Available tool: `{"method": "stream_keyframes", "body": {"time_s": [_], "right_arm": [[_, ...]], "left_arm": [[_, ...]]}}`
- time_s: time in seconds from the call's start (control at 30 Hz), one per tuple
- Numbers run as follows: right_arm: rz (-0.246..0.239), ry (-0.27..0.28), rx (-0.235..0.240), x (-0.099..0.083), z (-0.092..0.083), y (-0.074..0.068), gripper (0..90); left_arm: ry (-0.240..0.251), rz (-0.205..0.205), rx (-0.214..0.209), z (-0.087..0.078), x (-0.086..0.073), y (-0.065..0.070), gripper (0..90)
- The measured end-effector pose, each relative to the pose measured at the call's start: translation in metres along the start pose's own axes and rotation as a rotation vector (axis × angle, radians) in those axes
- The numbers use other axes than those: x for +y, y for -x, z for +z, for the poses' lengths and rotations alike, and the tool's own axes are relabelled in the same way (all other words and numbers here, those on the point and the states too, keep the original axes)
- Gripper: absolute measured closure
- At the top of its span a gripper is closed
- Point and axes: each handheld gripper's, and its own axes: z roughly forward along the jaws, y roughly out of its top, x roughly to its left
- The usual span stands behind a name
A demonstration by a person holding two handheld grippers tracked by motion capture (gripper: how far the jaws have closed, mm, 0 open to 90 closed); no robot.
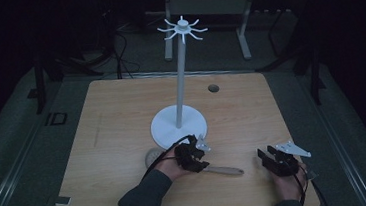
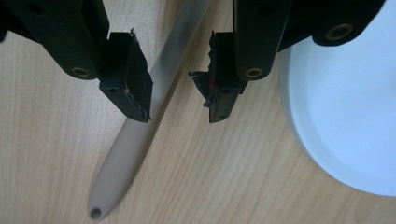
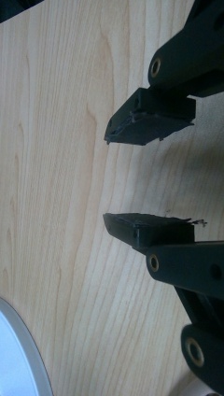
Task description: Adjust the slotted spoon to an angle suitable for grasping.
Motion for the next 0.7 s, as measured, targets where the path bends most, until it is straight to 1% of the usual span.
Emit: {"method": "stream_keyframes", "body": {"time_s": [0.1, 0.23, 0.27, 0.3, 0.4, 0.43, 0.47, 0.5, 0.7], "right_arm": [[0.003, -0.002, -0.001, 0.0, 0.0, 0.001, 53.0], [0.005, -0.002, -0.001, 0.0, -0.001, 0.001, 53.1], [0.004, -0.001, 0.0, 0.0, 0.0, 0.001, 53.0], [0.001, -0.002, -0.001, 0.0, 0.0, 0.001, 52.9], [0.0, -0.002, -0.001, 0.0, 0.0, 0.001, 52.8], [0.0, -0.002, -0.001, 0.0, 0.0, 0.001, 52.8], [0.002, -0.003, -0.001, 0.0, 0.0, 0.001, 52.7], [0.001, -0.002, -0.001, 0.0, 0.0, 0.001, 52.7], [0.003, -0.003, 0.002, 0.0, -0.001, 0.001, 52.2]], "left_arm": [[-0.024, 0.013, -0.02, 0.006, 0.001, 0.003, 62.1], [-0.03, 0.019, -0.029, 0.009, 0.002, 0.005, 63.3], [-0.05, 0.034, -0.037, 0.012, 0.002, 0.006, 63.3], [-0.061, 0.04, -0.041, 0.013, 0.003, 0.007, 65.1], [-0.077, 0.048, -0.055, 0.018, 0.004, 0.01, 65.2], [-0.077, 0.048, -0.055, 0.018, 0.004, 0.01, 65.2], [-0.092, 0.054, -0.059, 0.023, 0.004, 0.012, 64.5], [-0.095, 0.054, -0.06, 0.024, 0.005, 0.012, 63.7], [-0.107, 0.072, -0.045, 0.026, 0.006, 0.015, 63.6]]}}
